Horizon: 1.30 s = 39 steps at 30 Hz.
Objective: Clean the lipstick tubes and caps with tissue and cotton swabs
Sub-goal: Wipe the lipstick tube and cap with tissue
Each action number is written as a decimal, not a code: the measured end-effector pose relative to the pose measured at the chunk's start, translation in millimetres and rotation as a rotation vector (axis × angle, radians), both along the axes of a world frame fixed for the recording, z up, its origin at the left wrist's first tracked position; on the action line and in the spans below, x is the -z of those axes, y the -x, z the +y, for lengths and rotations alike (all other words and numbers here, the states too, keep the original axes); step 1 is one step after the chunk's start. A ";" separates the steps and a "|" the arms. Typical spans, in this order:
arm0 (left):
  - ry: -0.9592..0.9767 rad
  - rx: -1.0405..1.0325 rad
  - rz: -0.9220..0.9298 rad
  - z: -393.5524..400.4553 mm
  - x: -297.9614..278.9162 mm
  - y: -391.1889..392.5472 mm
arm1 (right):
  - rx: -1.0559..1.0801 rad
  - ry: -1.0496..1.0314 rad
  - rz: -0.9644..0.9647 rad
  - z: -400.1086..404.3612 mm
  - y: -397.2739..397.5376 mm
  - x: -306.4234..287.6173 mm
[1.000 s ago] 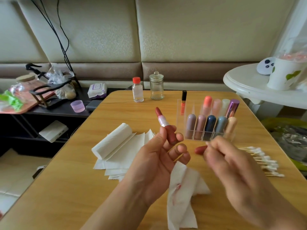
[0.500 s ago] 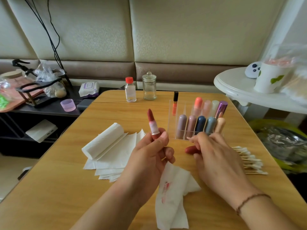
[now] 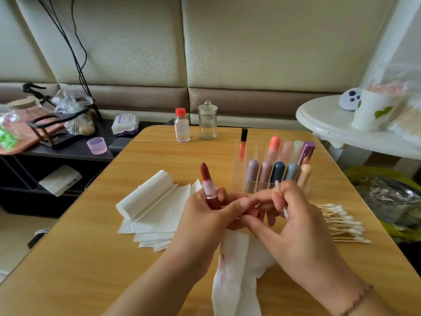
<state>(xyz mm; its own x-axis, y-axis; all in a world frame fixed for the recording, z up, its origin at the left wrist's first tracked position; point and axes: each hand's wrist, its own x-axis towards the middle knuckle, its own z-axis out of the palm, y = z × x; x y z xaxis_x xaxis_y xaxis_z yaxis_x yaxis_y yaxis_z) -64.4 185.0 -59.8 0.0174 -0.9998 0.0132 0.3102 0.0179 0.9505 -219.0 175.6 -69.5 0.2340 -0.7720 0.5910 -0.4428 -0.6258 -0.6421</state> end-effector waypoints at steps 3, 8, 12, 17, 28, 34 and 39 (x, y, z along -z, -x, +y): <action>-0.068 0.015 0.210 -1.0 -4.6 1.6 | -0.093 -0.071 -0.138 2.5 6.9 -6.8; -0.218 0.075 0.469 -0.8 -11.0 1.9 | -0.074 -0.045 -0.015 6.9 22.1 -10.4; -0.196 0.080 0.430 -0.2 -10.2 2.5 | 0.017 0.123 0.084 10.1 21.8 -9.1; -0.118 0.086 0.261 -1.8 -5.1 -1.6 | 0.128 0.135 0.200 7.6 26.8 -8.3; 0.049 0.077 -0.087 1.0 -12.3 -10.8 | 0.165 0.086 0.349 10.1 27.0 -16.4; 0.117 0.024 -0.165 1.1 -11.5 -8.7 | 0.108 0.060 0.316 11.2 28.0 -18.2; 0.146 -0.007 -0.225 -0.4 -7.2 -8.0 | 0.044 0.065 0.345 13.0 31.0 -20.3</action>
